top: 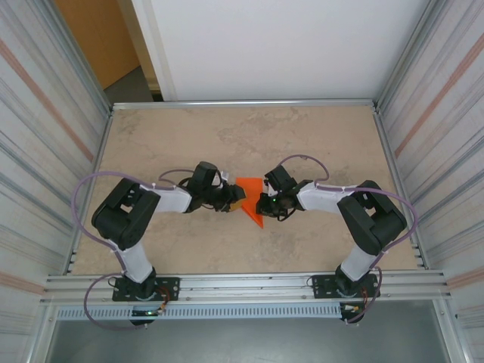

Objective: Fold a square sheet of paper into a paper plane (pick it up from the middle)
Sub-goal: Fourth fold the wing at the center of the table.

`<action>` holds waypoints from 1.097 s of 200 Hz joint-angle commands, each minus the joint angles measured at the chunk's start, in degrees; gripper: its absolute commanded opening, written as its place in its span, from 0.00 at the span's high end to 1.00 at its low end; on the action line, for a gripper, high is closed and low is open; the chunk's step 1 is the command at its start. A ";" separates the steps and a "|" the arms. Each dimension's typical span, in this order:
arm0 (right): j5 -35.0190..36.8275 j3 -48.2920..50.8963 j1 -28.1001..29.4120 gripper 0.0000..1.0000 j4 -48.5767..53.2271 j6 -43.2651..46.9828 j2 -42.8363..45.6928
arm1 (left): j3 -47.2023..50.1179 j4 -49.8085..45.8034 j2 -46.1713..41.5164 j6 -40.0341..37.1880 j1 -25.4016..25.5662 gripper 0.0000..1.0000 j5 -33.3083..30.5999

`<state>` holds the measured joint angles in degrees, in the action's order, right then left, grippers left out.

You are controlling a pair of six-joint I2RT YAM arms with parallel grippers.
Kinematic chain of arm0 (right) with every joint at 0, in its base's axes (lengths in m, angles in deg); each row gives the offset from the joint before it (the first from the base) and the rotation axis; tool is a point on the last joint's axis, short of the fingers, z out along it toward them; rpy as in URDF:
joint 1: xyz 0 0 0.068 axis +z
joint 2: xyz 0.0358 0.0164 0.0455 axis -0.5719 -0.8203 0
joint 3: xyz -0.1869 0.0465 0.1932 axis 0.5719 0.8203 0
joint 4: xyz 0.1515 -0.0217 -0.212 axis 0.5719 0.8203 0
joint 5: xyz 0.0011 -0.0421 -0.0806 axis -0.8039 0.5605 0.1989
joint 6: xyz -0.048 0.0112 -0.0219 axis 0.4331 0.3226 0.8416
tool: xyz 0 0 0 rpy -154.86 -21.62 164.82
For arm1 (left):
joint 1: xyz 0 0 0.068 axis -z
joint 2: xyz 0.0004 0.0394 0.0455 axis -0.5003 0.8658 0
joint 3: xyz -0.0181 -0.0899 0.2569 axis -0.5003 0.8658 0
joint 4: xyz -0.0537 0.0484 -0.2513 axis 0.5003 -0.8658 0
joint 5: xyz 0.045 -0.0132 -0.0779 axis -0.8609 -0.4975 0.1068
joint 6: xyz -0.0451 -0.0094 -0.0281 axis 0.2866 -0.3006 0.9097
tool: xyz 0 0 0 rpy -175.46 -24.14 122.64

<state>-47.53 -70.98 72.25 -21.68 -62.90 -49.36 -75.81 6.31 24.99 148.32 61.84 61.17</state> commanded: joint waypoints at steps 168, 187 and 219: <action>2.10 -0.28 -0.30 0.82 3.29 1.60 -0.24 | -11.73 -18.01 6.95 -17.23 -3.86 0.78 12.09; 2.30 -0.23 -0.33 0.81 3.12 1.77 0.20 | -11.93 -18.25 6.84 -17.58 -3.95 0.85 11.76; 1.96 0.38 0.28 0.68 1.38 3.55 3.41 | -12.86 -20.44 6.41 -18.66 -4.06 0.98 11.81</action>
<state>-47.55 -71.07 72.27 -21.79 -61.74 -48.71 -86.69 -11.07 31.74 131.77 58.12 72.23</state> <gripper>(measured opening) 0.267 0.047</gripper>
